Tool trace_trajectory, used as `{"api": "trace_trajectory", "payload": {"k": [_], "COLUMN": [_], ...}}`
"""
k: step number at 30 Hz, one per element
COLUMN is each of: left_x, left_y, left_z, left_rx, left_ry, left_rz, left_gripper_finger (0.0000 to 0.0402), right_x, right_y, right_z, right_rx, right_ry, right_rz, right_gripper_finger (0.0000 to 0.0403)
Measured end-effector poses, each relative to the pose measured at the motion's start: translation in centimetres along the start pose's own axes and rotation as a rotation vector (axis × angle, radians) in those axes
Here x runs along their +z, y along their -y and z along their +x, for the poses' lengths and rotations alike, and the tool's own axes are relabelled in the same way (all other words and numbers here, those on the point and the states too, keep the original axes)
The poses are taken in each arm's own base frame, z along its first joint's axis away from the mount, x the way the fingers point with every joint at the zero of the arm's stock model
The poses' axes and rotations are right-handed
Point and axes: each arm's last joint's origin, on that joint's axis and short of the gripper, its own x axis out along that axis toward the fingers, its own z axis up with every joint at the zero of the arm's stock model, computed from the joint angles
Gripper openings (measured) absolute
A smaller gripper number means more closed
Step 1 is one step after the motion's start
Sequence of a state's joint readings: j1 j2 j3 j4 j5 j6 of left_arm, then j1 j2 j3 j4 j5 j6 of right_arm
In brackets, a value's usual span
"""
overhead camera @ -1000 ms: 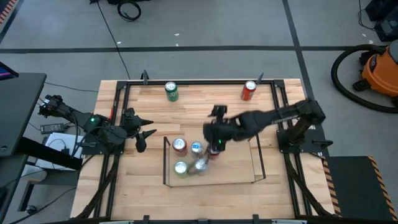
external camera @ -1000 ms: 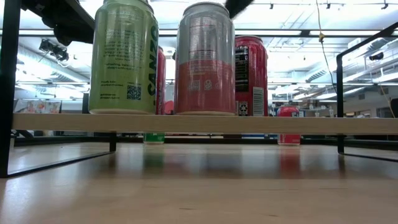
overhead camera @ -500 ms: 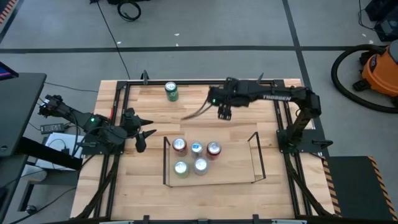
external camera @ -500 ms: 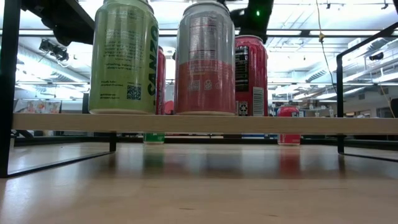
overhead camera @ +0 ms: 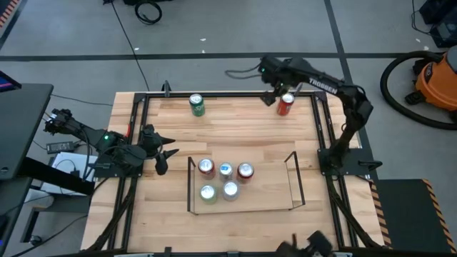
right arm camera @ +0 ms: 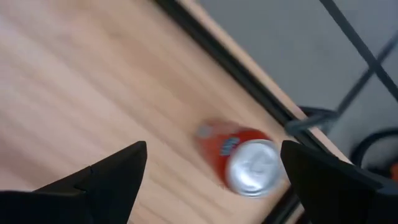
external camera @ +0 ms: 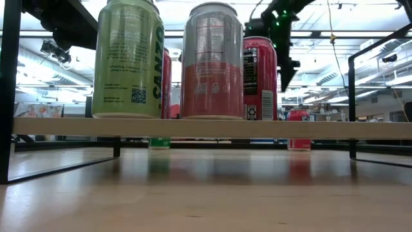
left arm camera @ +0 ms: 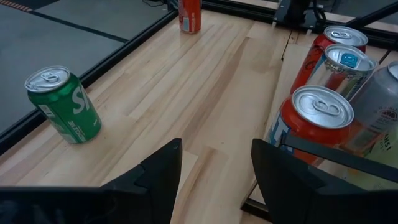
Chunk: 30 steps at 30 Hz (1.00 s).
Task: Place canned beverage on shelf
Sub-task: Put the orange soda can on the shelf
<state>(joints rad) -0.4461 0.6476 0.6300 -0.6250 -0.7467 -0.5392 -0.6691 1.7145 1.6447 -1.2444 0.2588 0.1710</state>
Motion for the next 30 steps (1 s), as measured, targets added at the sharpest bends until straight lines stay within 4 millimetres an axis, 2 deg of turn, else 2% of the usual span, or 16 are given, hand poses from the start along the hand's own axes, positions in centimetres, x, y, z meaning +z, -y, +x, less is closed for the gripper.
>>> {"api": "trace_trajectory", "payload": {"k": [6, 13, 20, 30], "left_x": [0.0, 0.0, 0.0, 0.0], "left_y": [0.0, 0.0, 0.0, 0.0], "left_z": [0.0, 0.0, 0.0, 0.0], "left_rx": [0.000, 0.001, 0.001, 0.000], "left_ry": [-0.001, -0.001, -0.001, -0.001], "left_rz": [0.001, 0.002, 0.005, 0.005], "left_gripper_finger": [0.0203, 0.0203, 0.0203, 0.0203], "right_x": [-0.1, -1.8, -2.7, -3.4], "right_y": [3.6, 5.9, 6.3, 5.8], "right_z": [1.7, 5.6, 8.0, 10.7], "right_rx": [0.023, 0.058, 0.151, 0.174], "right_ry": [-0.061, -0.177, -0.188, -0.129], "right_rz": [0.156, 0.232, 0.251, 0.240], "right_gripper_finger": [0.0382, 0.0382, 0.0382, 0.0371]}}
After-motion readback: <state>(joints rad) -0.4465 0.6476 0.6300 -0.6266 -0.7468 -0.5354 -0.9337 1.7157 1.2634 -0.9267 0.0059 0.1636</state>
